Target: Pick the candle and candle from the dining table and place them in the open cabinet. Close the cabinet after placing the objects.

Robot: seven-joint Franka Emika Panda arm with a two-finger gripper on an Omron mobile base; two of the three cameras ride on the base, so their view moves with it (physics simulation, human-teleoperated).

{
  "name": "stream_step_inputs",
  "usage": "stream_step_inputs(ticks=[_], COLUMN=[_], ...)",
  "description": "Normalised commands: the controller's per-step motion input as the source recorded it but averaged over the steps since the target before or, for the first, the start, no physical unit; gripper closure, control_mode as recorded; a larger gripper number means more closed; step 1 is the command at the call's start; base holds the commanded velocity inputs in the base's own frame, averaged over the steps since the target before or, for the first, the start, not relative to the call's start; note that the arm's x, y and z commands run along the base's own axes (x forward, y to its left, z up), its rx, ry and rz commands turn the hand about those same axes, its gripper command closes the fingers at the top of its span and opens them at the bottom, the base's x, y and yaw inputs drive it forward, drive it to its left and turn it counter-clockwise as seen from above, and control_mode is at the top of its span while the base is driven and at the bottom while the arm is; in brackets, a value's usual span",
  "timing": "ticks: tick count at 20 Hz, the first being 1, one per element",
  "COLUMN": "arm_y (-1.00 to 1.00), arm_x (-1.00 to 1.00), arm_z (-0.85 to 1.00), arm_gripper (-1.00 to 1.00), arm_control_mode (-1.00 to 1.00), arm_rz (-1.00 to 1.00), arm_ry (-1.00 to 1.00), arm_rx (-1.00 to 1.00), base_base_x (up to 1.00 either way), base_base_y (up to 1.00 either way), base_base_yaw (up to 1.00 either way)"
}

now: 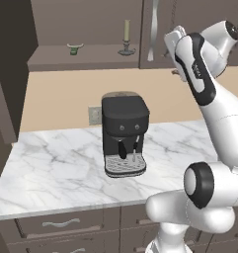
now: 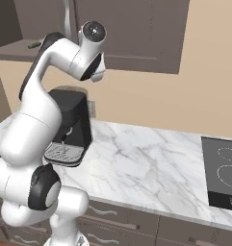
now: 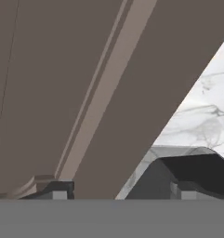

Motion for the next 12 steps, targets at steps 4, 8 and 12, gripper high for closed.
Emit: stream_step_inputs(ticks=[4,8,12], arm_y=[0.16,0.05,0.24], arm_x=[0.62,0.22,-0.12], arm_z=[-0.15,-0.23,-0.07], arm_gripper=[-1.0,-1.0,-1.0], arm_control_mode=[-1.0,-1.0,-1.0], arm_rz=[-0.07,-0.02,0.0], arm_ry=[0.0,-0.03,-0.04], arm_rx=[0.0,0.0,0.0], base_base_x=[0.0,0.0,0.0], base_base_y=[0.0,0.0,0.0], base_base_yaw=[0.0,0.0,0.0])
